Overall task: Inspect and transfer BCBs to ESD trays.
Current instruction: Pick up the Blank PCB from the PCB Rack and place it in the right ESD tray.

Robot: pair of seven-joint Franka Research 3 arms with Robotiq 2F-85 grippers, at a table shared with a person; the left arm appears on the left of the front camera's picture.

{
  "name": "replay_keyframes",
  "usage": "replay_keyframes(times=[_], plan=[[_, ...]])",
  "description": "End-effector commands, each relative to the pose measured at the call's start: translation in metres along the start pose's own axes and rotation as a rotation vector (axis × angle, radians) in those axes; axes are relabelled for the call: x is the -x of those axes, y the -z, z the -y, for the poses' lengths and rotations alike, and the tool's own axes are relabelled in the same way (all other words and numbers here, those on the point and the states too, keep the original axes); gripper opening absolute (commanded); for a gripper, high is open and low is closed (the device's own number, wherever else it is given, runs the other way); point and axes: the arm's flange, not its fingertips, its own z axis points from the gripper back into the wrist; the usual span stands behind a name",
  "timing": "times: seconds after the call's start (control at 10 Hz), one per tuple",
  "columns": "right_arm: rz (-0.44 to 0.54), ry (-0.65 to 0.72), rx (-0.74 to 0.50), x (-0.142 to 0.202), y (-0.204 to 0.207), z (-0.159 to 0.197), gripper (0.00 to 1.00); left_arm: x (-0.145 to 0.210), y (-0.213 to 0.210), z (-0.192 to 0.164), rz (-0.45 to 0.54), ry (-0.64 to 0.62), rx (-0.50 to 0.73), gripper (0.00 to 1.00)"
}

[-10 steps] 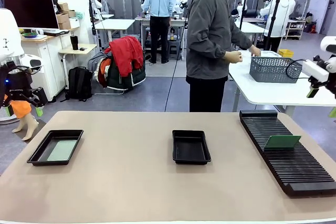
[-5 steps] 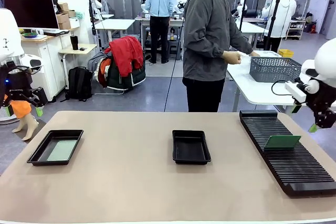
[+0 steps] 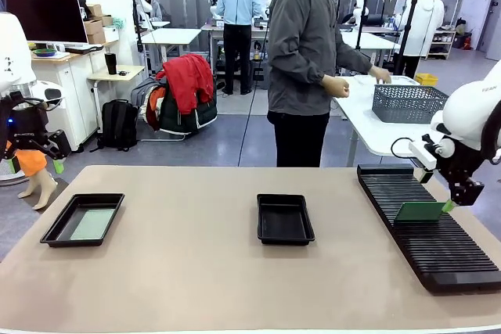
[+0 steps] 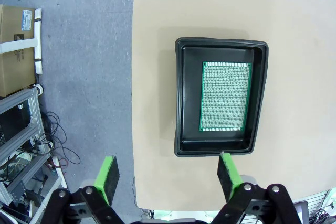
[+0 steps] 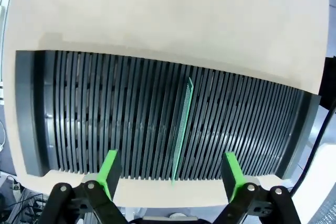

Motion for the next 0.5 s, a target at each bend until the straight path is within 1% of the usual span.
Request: replay_keyframes(times=[0.0, 0.1, 0.4], plan=[[0.005, -0.006, 0.031, 0.000, 0.018, 0.005, 1.00, 0.001, 0.001, 0.000, 0.003, 0.001, 0.004, 1.00], [0.011, -0.003, 0.031, -0.002, 0.025, 0.007, 1.00, 0.001, 0.001, 0.000, 0.003, 0.001, 0.004, 1.00], [-0.019, 0.030, 0.019, 0.001, 0.039, 0.009, 1.00, 0.001, 0.001, 0.000, 0.003, 0.001, 0.004, 1.00]])
